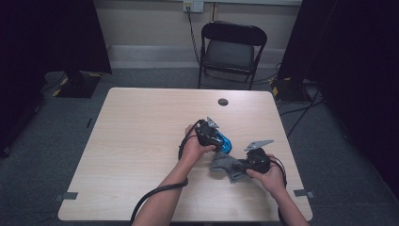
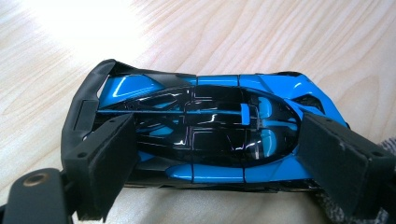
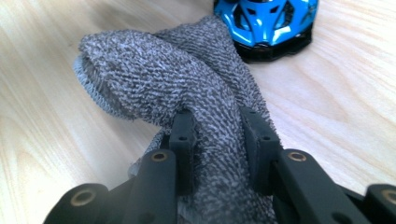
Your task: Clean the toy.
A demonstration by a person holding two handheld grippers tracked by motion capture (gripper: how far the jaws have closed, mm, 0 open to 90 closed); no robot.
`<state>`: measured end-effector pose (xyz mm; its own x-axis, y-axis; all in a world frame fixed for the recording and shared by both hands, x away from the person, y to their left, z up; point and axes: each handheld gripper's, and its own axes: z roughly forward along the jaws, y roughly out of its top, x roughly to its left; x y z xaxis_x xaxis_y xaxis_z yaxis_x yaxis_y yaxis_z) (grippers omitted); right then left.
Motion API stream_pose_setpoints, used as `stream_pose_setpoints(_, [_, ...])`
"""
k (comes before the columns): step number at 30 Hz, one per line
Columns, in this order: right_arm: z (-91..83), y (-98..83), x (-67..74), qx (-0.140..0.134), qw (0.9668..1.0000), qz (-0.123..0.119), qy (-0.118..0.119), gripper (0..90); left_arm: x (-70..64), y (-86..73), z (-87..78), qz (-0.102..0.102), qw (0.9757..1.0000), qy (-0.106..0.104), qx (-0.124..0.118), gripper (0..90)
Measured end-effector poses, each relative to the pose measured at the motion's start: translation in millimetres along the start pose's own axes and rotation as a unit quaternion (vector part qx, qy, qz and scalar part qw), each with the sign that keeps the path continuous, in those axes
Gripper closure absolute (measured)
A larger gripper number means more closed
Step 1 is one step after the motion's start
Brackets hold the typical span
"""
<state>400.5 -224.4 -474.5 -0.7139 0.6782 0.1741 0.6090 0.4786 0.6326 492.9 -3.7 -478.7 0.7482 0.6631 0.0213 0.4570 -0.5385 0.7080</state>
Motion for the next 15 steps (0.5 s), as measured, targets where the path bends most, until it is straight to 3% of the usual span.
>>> stream_pose_setpoints(15, [-6.2,0.8,-15.6,0.014,0.9997,-0.001,-0.019,69.6,0.4,0.4,-0.1,0.001,1.0,0.0,0.002,12.2])
